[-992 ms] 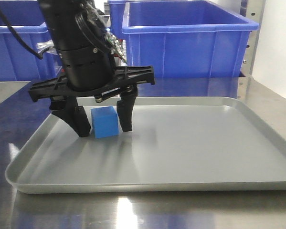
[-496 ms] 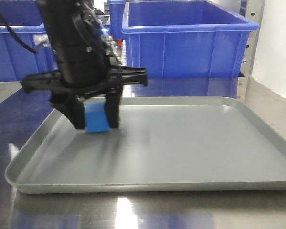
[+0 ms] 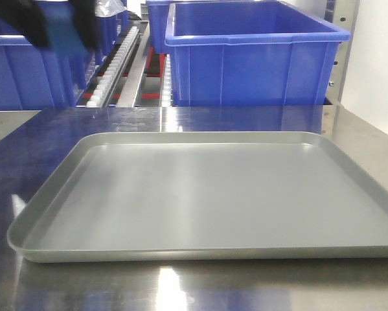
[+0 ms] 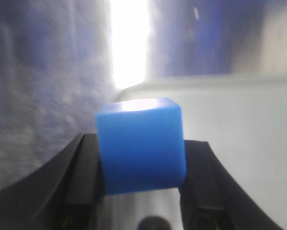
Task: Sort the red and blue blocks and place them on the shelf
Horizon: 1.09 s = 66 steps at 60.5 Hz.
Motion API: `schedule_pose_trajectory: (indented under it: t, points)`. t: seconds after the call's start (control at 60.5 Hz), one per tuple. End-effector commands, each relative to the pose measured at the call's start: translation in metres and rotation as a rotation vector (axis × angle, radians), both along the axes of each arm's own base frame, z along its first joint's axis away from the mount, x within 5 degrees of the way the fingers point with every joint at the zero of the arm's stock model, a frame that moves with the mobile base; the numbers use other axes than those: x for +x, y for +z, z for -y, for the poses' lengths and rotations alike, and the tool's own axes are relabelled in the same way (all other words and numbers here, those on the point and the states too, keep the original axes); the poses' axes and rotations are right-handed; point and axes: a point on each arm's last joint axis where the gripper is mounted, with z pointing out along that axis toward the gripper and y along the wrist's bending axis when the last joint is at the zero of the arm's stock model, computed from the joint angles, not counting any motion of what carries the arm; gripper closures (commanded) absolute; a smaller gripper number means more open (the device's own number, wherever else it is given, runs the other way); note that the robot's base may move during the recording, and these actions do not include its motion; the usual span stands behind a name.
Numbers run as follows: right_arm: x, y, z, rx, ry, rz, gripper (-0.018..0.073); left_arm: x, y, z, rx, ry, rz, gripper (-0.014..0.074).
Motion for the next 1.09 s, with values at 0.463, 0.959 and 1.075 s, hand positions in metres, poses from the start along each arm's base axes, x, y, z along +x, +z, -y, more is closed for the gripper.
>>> schedule_pose_trajectory:
  t: [0.463, 0.959, 1.075]
  points:
    - [0.002, 0.017, 0.0, -0.003, -0.004, 0.118, 0.051, -0.098, -0.001, -0.106, -0.148, 0.044, 0.334, 0.0472]
    - [0.002, 0.017, 0.0, -0.003, -0.004, 0.118, 0.051, -0.134, -0.044, -0.143, -0.212, 0.175, 0.415, 0.0472]
    - [0.002, 0.017, 0.0, -0.003, -0.004, 0.118, 0.051, -0.133, -0.043, -0.143, -0.215, 0.172, 0.426, 0.0472]
